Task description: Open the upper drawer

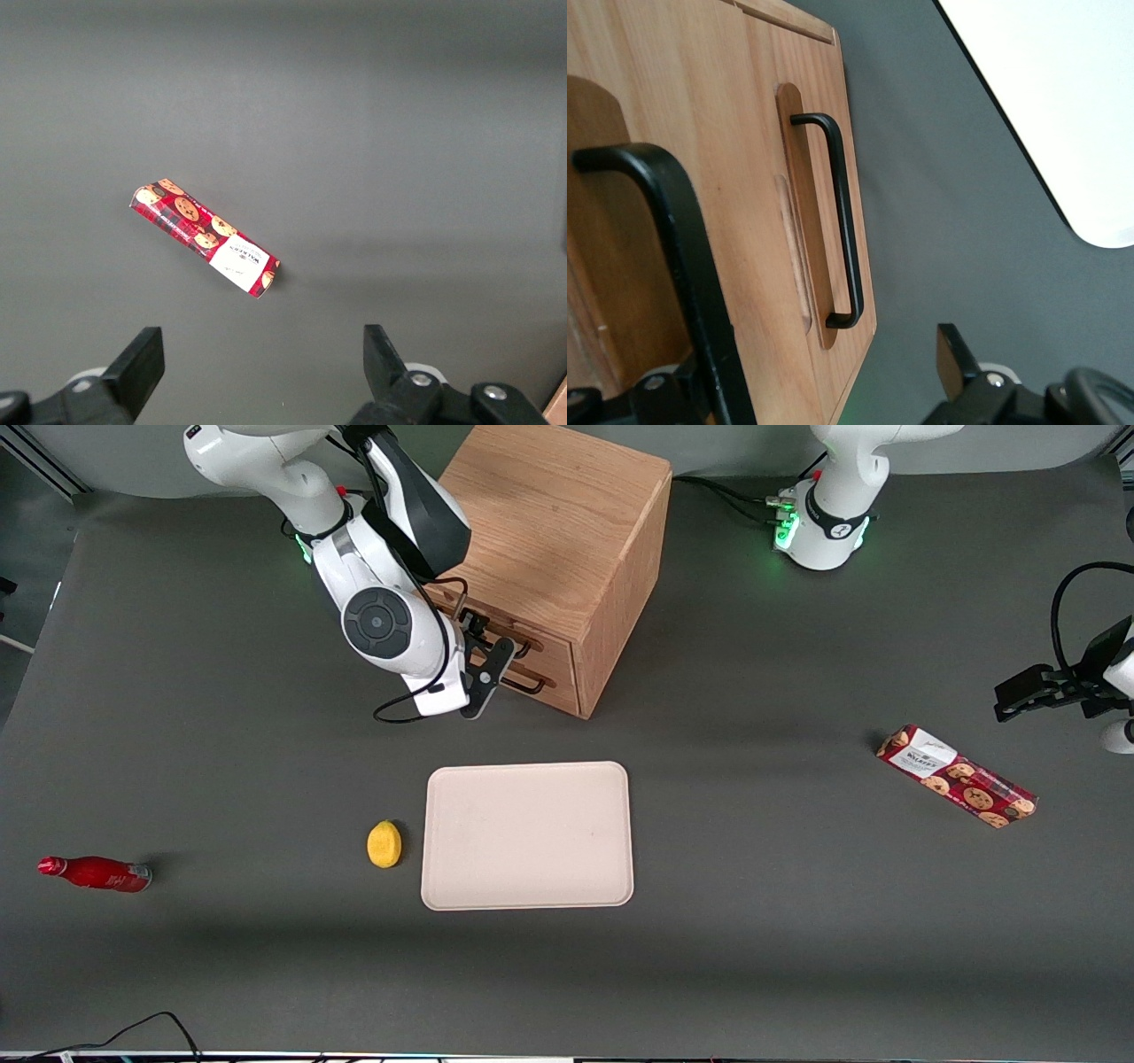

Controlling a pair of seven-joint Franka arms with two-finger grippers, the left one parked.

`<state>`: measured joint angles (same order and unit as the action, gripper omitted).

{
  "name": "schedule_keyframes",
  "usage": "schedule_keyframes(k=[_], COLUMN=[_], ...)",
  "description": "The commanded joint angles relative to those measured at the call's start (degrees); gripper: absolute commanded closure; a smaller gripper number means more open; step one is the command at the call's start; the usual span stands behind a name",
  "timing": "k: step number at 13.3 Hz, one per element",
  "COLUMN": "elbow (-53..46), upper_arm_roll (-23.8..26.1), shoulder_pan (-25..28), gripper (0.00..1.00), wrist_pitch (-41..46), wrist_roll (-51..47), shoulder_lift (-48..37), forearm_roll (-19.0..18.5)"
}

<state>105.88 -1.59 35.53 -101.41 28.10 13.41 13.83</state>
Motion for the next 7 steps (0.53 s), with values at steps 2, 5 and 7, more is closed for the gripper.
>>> schedule_keyframes(k=[2,5,7], elbow=[0.6,0.5,0.2], upper_arm_roll=[0.4,0.4,0.4], shoulder_pan=[-0.6,-0.7,-0.7], gripper=[0.0,0.0,0.0], wrist_pitch=[-1.7,-2.0,-2.3], wrist_roll=[1.1,0.1,0.2], shoulder_lift=[0.9,1.5,1.8], forearm_roll=[1.4,1.5,1.5])
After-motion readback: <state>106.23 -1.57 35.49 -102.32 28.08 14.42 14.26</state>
